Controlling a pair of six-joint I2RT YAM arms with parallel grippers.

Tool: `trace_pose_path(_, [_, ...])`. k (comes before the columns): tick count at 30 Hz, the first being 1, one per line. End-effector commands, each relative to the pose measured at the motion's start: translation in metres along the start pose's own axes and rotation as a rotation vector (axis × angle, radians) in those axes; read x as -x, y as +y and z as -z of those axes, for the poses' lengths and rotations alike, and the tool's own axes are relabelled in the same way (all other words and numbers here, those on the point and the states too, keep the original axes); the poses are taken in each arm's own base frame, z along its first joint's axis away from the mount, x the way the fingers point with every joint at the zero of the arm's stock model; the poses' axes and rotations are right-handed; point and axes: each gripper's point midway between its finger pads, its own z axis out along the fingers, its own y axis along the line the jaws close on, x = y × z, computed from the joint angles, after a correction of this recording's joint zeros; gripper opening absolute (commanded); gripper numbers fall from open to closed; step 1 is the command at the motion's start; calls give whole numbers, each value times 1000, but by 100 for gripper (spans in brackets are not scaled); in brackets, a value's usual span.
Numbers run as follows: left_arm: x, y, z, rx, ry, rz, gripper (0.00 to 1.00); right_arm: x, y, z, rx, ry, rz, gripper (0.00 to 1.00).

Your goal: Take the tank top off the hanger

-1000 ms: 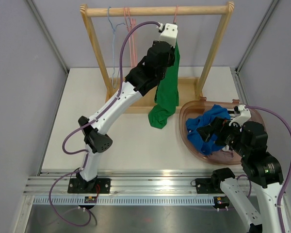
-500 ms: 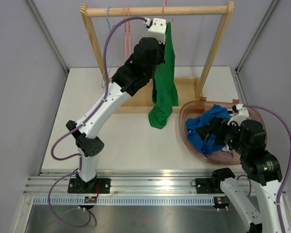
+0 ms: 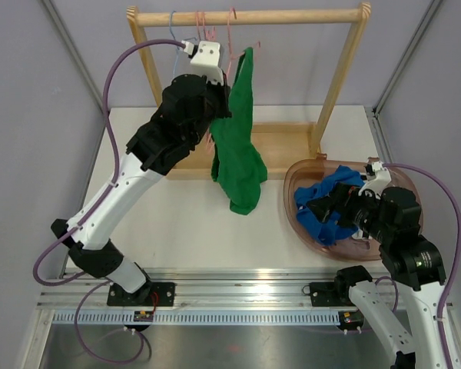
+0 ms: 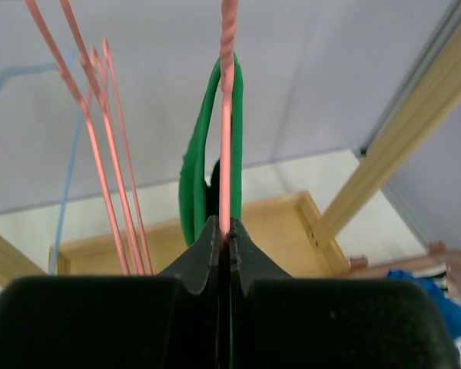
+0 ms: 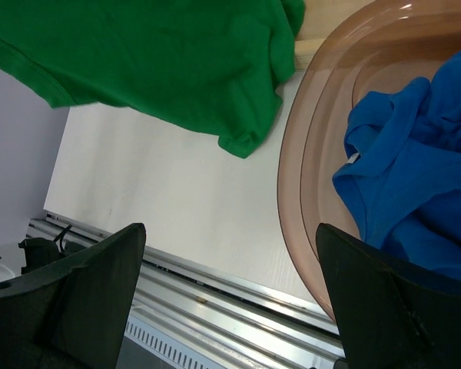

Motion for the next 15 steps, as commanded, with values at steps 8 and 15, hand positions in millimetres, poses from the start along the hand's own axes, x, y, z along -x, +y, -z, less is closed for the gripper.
trace_pose_path(8, [-45, -13, 96, -307, 67, 141, 0, 30, 62, -11, 330, -65, -61, 100])
trace_pose_path(15, [-119, -8, 163, -451, 183, 252, 0, 29, 67, -60, 462, -40, -242, 99])
